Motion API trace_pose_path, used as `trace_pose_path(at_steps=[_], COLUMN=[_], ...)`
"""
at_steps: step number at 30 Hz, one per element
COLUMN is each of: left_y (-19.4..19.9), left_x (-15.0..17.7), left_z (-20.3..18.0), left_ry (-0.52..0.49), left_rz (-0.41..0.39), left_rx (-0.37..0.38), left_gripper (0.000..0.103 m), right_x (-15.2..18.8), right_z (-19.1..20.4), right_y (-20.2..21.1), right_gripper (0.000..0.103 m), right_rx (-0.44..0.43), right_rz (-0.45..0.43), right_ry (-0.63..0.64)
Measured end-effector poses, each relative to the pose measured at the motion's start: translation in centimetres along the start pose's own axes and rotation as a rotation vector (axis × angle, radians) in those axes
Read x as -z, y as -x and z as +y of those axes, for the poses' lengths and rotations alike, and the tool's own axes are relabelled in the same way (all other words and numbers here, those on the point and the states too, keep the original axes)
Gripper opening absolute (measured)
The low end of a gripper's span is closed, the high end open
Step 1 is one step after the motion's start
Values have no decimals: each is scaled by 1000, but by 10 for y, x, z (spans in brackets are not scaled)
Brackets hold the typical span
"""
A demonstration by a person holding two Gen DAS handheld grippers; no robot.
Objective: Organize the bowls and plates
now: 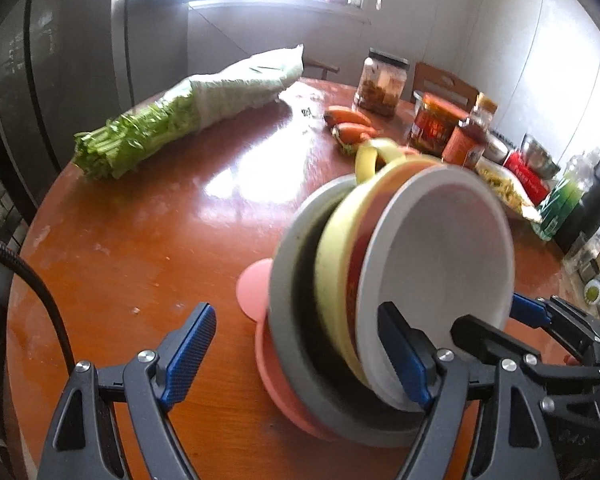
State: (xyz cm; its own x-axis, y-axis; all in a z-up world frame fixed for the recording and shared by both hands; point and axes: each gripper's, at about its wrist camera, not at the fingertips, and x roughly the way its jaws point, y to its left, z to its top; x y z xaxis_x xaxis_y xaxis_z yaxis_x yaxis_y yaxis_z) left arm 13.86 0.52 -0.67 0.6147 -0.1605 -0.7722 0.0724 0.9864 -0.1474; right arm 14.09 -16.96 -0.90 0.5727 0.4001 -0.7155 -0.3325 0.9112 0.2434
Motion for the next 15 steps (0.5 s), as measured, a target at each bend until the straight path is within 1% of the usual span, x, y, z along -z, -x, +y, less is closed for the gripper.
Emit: trace_pose_path(at_steps=[2,4,8,11,14,15], left_y=[8,18,33,46,64,68], left_x=[0,2,14,29,43,45], left_z=[2,3,2,1,0,0], left_ry=[0,-6,-27,-22,-25,-21], left_rz=[-28,-57,-81,-73,-121,-136], left_rx=[5,-11,-43,-43,-54,-47], left_gripper=[84,86,88,88,90,90], right_x=[-1,-1,6,16,28,32], right_z=[1,1,6,11,20,23], right_y=[6,14,32,43,48,49], right_gripper=[70,71,75,75,76,76], right_rx=[38,61,89,93,85,89], right_rz=[-24,-50,-98,-113,-114,-116], right_ry=[7,11,26,32,43,46])
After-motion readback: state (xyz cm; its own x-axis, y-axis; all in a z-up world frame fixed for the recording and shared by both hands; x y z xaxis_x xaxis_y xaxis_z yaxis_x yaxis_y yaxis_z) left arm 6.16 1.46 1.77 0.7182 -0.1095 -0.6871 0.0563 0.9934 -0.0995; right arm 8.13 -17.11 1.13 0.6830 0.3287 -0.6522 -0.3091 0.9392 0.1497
